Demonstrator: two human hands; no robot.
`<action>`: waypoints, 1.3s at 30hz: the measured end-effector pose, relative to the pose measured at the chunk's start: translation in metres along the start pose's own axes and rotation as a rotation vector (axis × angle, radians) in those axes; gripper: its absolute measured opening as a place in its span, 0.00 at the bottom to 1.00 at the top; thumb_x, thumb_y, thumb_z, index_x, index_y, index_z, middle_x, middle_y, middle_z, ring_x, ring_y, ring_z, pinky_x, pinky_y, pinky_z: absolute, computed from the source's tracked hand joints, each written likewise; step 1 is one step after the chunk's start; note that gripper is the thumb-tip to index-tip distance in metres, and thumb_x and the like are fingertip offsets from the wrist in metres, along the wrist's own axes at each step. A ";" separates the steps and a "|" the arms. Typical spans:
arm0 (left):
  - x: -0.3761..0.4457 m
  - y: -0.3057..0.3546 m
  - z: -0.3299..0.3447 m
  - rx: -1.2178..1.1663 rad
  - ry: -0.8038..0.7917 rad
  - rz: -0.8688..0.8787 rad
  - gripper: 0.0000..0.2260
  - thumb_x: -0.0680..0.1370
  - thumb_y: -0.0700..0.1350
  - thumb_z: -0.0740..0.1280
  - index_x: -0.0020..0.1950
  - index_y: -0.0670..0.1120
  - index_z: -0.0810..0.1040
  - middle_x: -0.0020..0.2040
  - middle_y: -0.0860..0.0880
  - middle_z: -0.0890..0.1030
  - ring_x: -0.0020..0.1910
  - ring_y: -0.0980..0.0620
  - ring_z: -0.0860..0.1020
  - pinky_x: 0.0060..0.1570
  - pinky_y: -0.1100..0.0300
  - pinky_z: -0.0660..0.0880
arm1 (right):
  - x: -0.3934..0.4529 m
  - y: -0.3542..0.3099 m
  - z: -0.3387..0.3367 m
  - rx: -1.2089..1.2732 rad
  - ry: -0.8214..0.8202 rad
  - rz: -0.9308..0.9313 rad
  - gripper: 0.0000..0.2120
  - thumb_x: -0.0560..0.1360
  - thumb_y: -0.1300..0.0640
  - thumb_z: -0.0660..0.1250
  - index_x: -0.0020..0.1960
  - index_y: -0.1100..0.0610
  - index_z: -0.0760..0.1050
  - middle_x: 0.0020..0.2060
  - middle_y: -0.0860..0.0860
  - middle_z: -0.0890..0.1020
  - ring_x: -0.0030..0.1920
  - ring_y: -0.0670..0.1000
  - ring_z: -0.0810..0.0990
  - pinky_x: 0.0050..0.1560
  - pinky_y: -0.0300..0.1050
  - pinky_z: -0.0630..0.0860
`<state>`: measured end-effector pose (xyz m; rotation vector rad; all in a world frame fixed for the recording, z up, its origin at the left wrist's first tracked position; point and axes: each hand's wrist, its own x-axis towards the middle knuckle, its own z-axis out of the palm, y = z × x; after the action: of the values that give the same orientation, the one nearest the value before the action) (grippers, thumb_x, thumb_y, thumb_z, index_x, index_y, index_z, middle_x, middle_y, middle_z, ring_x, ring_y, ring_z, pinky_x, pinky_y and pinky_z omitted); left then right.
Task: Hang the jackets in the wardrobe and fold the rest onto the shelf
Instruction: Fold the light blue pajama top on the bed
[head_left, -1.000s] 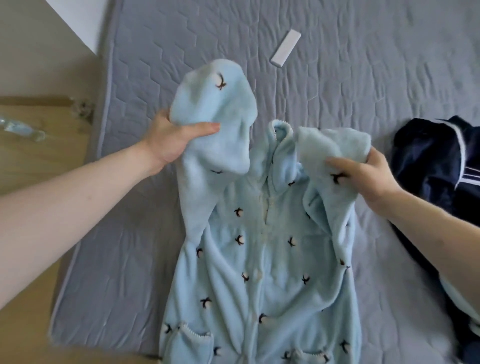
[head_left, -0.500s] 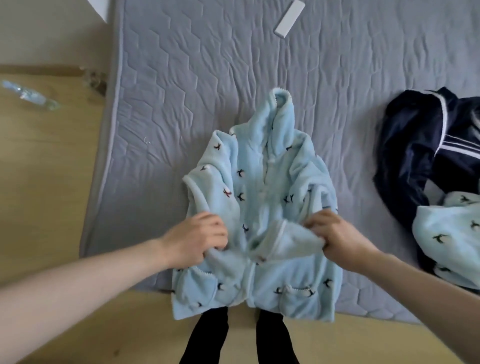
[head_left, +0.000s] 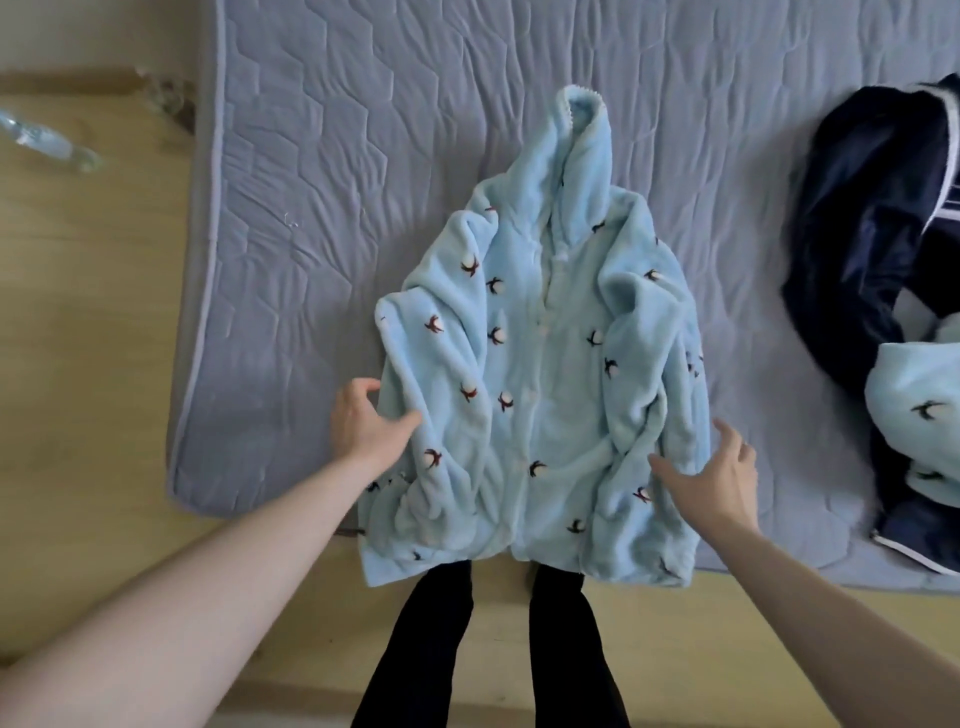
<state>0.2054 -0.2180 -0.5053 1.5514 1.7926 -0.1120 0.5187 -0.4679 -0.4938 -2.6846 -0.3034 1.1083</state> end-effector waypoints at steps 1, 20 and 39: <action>0.009 -0.001 0.000 -0.015 -0.054 -0.124 0.38 0.66 0.60 0.78 0.71 0.48 0.69 0.71 0.47 0.71 0.69 0.45 0.71 0.68 0.49 0.70 | 0.007 0.000 0.000 0.000 -0.034 0.078 0.52 0.70 0.39 0.78 0.82 0.49 0.51 0.80 0.55 0.58 0.77 0.63 0.63 0.71 0.68 0.69; -0.038 0.035 0.027 -0.573 -0.533 -0.024 0.26 0.65 0.41 0.74 0.60 0.62 0.80 0.54 0.53 0.86 0.52 0.53 0.85 0.46 0.55 0.83 | -0.017 -0.023 0.033 0.651 -0.226 0.139 0.06 0.63 0.61 0.69 0.39 0.54 0.82 0.36 0.55 0.86 0.38 0.55 0.86 0.37 0.48 0.84; 0.139 0.153 0.002 0.158 -0.065 0.080 0.42 0.69 0.62 0.72 0.79 0.49 0.64 0.78 0.45 0.65 0.76 0.44 0.65 0.72 0.49 0.66 | 0.108 -0.144 -0.017 0.298 0.107 -0.146 0.36 0.75 0.50 0.68 0.80 0.46 0.61 0.76 0.49 0.70 0.73 0.52 0.71 0.68 0.51 0.72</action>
<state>0.3435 -0.0652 -0.5271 1.7083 1.7028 -0.2677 0.5907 -0.3036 -0.5134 -2.4059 -0.2848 0.8859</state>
